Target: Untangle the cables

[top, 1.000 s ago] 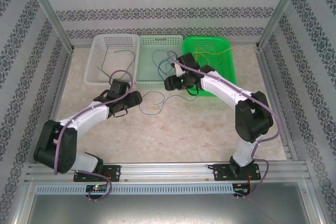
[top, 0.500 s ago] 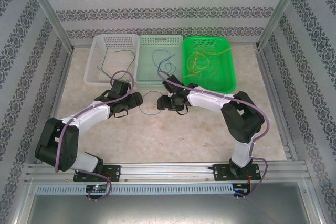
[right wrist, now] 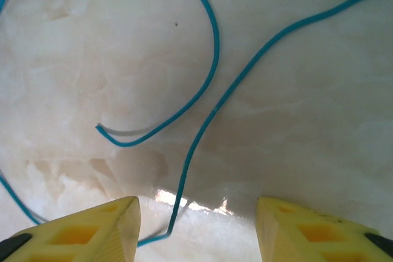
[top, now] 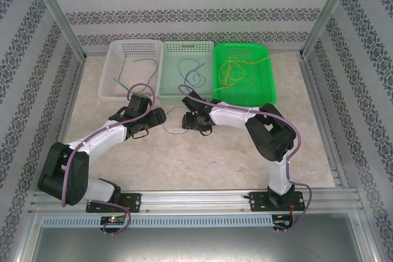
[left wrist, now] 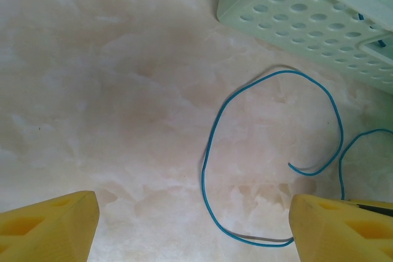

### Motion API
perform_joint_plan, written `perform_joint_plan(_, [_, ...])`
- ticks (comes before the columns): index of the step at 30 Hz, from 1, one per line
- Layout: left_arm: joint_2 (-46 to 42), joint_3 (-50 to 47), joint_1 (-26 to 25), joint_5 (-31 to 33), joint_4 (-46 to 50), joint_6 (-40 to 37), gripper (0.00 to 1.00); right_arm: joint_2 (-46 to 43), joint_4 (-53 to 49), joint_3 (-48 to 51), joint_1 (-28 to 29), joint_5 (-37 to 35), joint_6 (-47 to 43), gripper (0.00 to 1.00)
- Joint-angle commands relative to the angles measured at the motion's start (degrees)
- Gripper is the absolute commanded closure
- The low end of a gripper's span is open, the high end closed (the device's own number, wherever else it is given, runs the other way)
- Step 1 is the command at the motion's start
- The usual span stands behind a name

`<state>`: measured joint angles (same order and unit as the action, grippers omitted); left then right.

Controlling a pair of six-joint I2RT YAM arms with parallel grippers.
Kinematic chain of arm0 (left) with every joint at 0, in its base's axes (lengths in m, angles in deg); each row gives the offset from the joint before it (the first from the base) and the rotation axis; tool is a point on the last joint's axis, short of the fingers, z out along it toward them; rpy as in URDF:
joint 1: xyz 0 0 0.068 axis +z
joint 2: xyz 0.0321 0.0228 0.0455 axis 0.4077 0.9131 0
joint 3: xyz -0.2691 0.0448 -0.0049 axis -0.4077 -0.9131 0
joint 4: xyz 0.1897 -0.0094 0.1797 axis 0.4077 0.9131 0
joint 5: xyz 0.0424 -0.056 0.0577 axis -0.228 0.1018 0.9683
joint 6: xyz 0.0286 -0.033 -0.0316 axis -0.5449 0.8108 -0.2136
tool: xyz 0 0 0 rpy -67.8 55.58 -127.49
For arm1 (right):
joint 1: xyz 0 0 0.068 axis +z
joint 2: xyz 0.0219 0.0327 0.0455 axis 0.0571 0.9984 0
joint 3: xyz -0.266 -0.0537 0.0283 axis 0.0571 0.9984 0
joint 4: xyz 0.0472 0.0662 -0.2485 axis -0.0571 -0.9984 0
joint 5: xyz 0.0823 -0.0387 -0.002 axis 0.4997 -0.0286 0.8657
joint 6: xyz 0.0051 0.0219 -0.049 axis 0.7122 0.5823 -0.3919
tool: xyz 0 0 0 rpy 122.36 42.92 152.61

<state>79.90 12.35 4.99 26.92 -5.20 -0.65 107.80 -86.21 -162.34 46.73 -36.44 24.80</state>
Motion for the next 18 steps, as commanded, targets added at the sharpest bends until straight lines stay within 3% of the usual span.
perform_joint_plan(1, [-1.0,-0.9,-0.5,1.1,-0.6,-0.9,0.18,3.9,-1.5,-2.0,1.1,-1.8,1.1,0.51])
perform_joint_plan(5, [-1.9,-1.1,-0.5,1.8,-0.2,-1.0,0.18,6.5,-7.1,-3.6,1.5,-4.8,-0.2,0.64])
perform_joint_plan(10, [-3.2,-1.1,-0.4,3.0,0.5,-1.7,0.17,6.1,-9.1,-1.0,1.8,-7.1,-1.3,0.93])
perform_joint_plan(12, [-3.4,-1.0,-0.5,3.1,0.7,-1.8,0.17,4.1,-7.7,1.4,1.8,-7.1,-1.3,1.00])
perform_joint_plan(18, [-3.0,-1.3,-0.5,2.7,0.4,-1.4,0.17,-6.5,-2.1,8.0,2.6,-6.7,-6.1,1.00])
